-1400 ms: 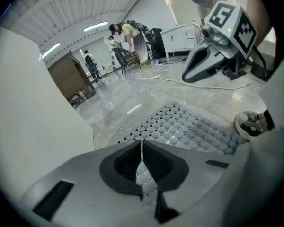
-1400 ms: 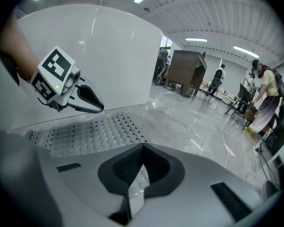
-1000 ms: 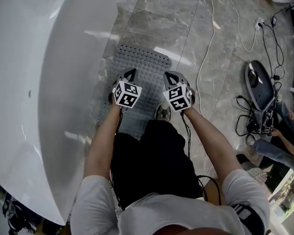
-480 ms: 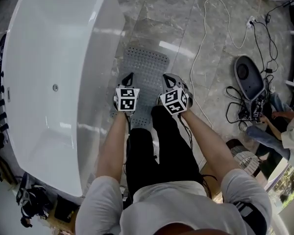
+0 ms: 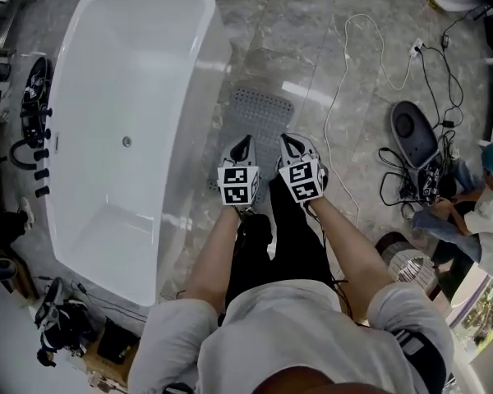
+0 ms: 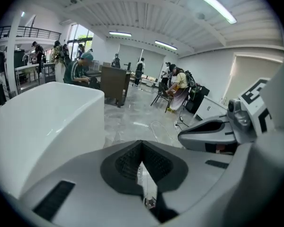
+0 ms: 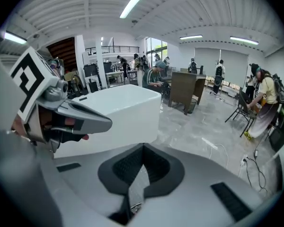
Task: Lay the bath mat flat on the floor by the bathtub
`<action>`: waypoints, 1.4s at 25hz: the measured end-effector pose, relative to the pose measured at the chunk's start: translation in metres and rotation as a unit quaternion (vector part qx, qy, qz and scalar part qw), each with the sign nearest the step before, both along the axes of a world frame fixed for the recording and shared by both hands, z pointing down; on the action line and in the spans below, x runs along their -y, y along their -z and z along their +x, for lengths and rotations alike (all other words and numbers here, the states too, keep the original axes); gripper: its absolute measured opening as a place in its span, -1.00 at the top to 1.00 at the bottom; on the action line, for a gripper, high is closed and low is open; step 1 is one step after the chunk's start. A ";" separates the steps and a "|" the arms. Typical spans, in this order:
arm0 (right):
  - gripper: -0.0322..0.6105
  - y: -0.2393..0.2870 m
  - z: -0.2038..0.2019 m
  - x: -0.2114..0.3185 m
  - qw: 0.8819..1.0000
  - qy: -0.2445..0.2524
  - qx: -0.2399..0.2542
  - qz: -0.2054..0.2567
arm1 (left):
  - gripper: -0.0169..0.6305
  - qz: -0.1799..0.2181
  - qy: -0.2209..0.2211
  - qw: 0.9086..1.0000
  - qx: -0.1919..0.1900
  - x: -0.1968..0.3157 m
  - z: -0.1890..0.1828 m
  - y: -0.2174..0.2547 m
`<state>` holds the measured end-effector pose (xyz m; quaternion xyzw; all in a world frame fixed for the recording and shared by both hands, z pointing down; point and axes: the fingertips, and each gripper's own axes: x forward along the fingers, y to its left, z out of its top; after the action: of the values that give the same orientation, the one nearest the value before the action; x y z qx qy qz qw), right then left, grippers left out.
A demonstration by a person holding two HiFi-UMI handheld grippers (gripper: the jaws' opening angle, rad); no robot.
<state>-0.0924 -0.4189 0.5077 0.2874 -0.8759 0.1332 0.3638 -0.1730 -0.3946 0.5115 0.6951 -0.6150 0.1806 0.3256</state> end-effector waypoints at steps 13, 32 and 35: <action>0.88 0.142 0.003 -0.079 0.998 -0.027 0.052 0.036 | 0.91 0.035 0.037 0.999 -0.013 -0.099 -0.003 0.141; 0.88 0.276 -0.011 -0.184 0.983 0.016 0.114 0.141 | 0.91 0.135 0.081 0.988 0.010 -0.201 0.006 0.251; 0.88 0.289 -0.001 -0.185 0.981 0.036 0.127 0.146 | 0.91 0.144 0.088 0.985 0.018 -0.197 0.024 0.261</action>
<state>-0.0937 -0.2335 0.2182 0.2866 -0.9347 0.0264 0.2086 -0.1488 -0.1981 0.2502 0.6750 -0.6987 0.0730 0.2255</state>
